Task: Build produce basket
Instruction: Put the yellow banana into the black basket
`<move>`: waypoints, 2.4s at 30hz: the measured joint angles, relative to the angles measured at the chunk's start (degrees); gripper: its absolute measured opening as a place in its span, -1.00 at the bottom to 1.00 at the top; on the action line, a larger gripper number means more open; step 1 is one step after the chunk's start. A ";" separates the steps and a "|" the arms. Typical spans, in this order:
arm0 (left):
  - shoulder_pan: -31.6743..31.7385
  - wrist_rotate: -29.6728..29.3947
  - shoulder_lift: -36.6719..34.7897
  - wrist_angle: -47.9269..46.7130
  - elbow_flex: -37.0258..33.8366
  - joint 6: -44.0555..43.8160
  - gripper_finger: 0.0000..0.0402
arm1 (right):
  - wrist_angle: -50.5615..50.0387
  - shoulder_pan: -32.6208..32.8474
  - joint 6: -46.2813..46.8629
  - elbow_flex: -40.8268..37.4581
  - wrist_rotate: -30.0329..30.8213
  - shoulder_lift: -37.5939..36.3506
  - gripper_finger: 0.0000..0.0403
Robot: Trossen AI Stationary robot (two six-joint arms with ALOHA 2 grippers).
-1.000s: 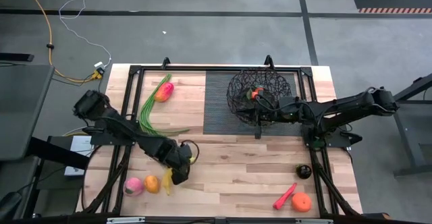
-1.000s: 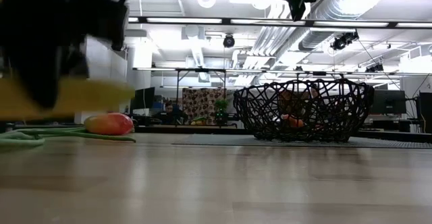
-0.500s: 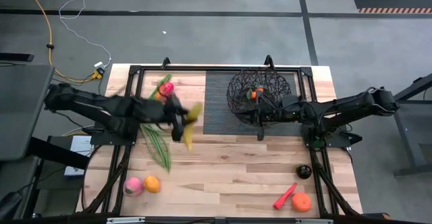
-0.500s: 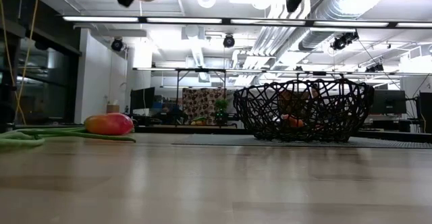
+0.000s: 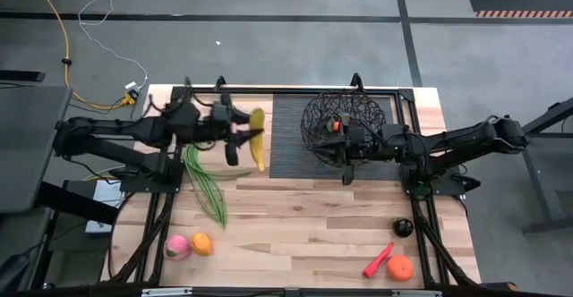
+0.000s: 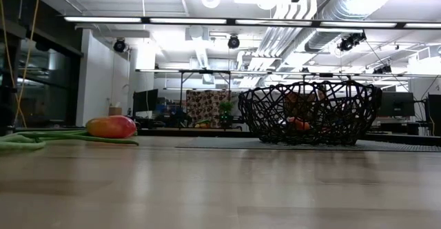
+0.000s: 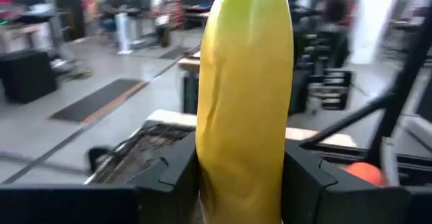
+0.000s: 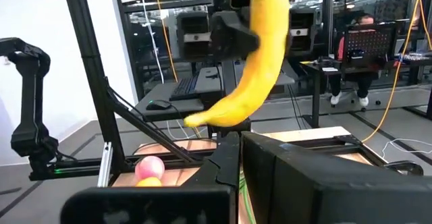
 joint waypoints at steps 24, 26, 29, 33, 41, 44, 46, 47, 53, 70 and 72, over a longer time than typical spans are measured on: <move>2.70 7.45 12.66 18.24 0.04 -2.34 -0.29 | -0.47 -0.02 -0.02 0.00 0.24 0.00 -1.00; 2.70 7.49 12.68 18.33 0.04 -2.40 -0.29 | -0.49 0.00 0.23 0.00 0.26 0.00 -1.00; 2.64 7.63 12.66 18.28 0.04 -2.40 -0.29 | -0.97 0.00 2.24 0.00 0.42 0.00 -1.00; 2.64 7.61 12.66 18.28 0.04 -2.40 -0.29 | -2.48 -0.17 7.51 0.00 2.43 0.02 -0.94; 2.64 7.63 12.66 18.28 0.04 -2.40 -0.29 | -3.88 -2.66 16.98 0.00 3.21 0.09 -0.29; 2.64 7.63 12.66 18.30 0.04 -2.40 -0.29 | -5.22 -3.13 18.95 1.73 3.20 0.99 0.05; 2.64 7.63 12.66 18.30 0.04 -2.40 -0.29 | -6.21 -3.39 20.38 3.75 3.16 2.37 0.26; 2.64 7.63 12.66 18.30 0.04 -2.39 -0.29 | -6.91 -3.41 20.55 5.15 3.05 3.50 0.36; 2.64 7.63 12.66 18.28 0.04 -2.25 -0.29 | -13.03 -3.39 18.12 12.75 1.33 10.61 0.66; 2.64 7.63 12.67 18.54 0.04 -1.81 -0.29 | -4.74 -3.39 18.47 21.05 -1.38 22.79 0.64; 2.64 7.63 12.66 18.61 0.04 -1.81 -0.29 | -4.71 -3.39 18.43 21.03 -1.36 23.29 0.61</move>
